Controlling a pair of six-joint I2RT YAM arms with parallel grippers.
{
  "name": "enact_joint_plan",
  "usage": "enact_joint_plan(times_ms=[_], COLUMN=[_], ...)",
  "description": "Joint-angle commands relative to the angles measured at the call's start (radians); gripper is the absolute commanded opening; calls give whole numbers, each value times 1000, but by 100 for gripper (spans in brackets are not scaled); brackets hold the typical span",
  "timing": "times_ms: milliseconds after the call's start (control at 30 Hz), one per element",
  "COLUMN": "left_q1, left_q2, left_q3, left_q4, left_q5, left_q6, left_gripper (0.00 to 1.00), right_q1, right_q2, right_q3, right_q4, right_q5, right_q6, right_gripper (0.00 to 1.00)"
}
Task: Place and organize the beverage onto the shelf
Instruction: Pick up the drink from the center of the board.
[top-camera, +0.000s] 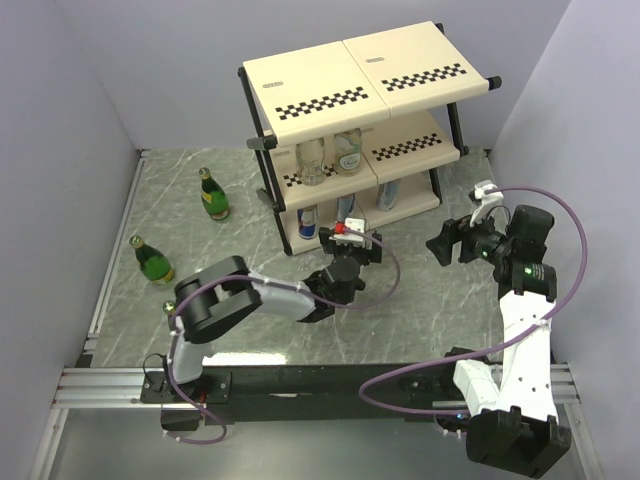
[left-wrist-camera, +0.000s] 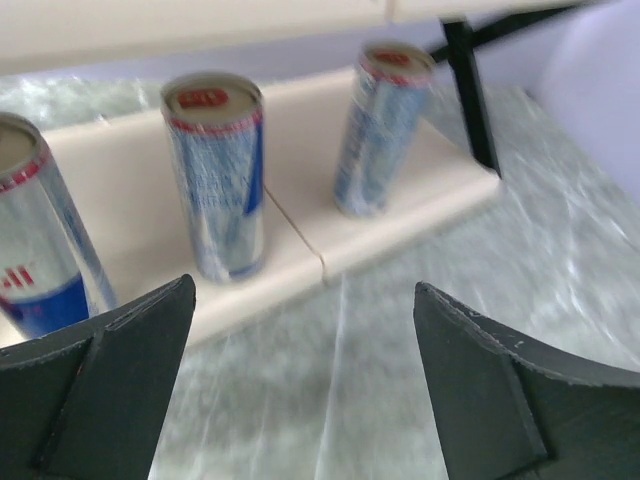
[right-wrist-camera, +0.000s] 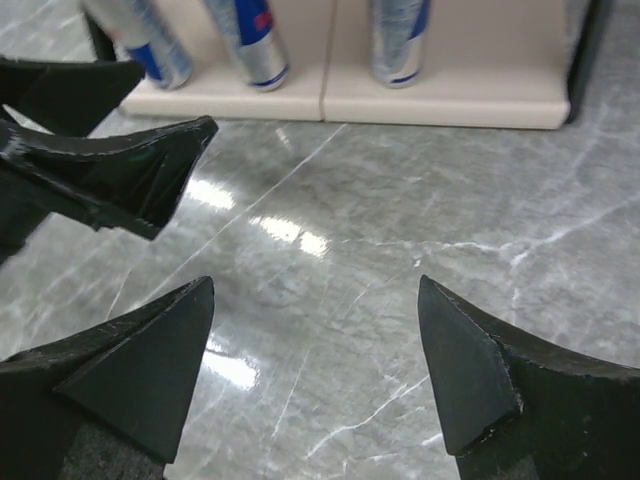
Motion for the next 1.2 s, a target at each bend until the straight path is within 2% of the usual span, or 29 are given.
enact_joint_plan(times_ms=[0,33,133,200,333,467,533,733,833,867,1000,1167], left_q1=[-16,-22,-31,-31,-31,-25,-14,68,113,128,219,332], left_q2=[-140,-165,-254,-314,-435,-589,-616,-682,-761,-810,-926,-1068], left_q3=[-55,-67,-113,-147,-230,-307,-321,-350,-382,-387,-385,-400], left_q4=[-230,-323,-449,-566,-715,-833,-922,-1075,-1085,-1098,-1154,-1198], left_q5=[88,114,226,317,397,368,343,300,303,299,274,256], left_q6=[-176,-192,-229,-235,-279,-322,-351,-479,-519,-528,-560,-575], left_gripper=[96,96,95,93,93,94,94,94,92,92,90,89], right_q1=[-7,-7,-7,-7,-4,2,8,25,26,26,29,36], right_q2=[-24,-29,-36,-36,-24,-4,5,-13,-16,-16,-6,-13], right_q3=[29,31,40,38,43,49,60,35,23,22,20,3], right_q4=[-71,-85,-190,-236,-294,-342,-395,-337,-310,-302,-267,-233], right_q5=[-93,-132,-211,-251,-283,-312,-341,-312,-295,-289,-268,-249], right_q6=[-112,-150,-306,-369,-442,-491,-549,-480,-446,-437,-391,-370], right_gripper=[90,91,94,95,95,94,93,90,85,79,68,66])
